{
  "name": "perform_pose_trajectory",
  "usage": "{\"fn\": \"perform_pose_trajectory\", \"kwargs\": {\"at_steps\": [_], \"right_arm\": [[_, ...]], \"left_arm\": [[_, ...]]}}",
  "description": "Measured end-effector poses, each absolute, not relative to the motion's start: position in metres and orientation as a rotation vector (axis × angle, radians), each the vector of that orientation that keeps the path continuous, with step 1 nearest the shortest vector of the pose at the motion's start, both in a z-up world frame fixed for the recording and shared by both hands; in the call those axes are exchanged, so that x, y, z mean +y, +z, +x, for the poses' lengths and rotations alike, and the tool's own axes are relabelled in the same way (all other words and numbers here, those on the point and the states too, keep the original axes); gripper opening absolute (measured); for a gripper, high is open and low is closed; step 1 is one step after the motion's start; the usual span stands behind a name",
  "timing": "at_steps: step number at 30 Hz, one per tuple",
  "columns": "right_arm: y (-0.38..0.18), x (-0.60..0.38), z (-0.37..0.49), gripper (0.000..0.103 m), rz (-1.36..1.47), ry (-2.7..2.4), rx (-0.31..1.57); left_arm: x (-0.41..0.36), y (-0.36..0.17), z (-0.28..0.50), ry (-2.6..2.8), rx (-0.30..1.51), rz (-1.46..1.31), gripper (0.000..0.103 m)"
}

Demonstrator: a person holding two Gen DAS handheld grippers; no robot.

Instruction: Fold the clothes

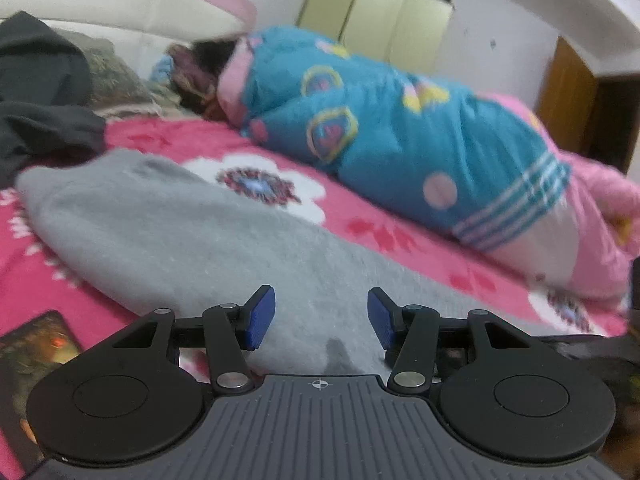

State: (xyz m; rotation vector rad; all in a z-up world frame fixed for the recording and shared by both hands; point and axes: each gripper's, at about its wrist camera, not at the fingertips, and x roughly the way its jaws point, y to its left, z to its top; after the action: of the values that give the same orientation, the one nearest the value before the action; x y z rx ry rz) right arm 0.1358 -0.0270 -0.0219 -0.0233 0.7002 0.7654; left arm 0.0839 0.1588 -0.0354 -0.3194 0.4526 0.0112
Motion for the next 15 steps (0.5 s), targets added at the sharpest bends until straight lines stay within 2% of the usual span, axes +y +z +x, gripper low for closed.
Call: {"fn": "perform_pose_trajectory", "kwargs": {"at_steps": [10,13,15], "right_arm": [[-0.011,-0.088,0.111,0.024,-0.009,0.531,0.658],[-0.024,-0.098,0.106,0.027,-0.015,0.483,0.665],[-0.032,-0.104,0.103,0.027,-0.018,0.450,0.670]], "left_arm": [[0.138,-0.048,0.083,0.085,0.516,-0.197,0.052],[0.132,-0.043,0.077,0.124,0.480,-0.159,0.052],[0.121,-0.034,0.066,0.167,0.388,-0.086,0.053]]}}
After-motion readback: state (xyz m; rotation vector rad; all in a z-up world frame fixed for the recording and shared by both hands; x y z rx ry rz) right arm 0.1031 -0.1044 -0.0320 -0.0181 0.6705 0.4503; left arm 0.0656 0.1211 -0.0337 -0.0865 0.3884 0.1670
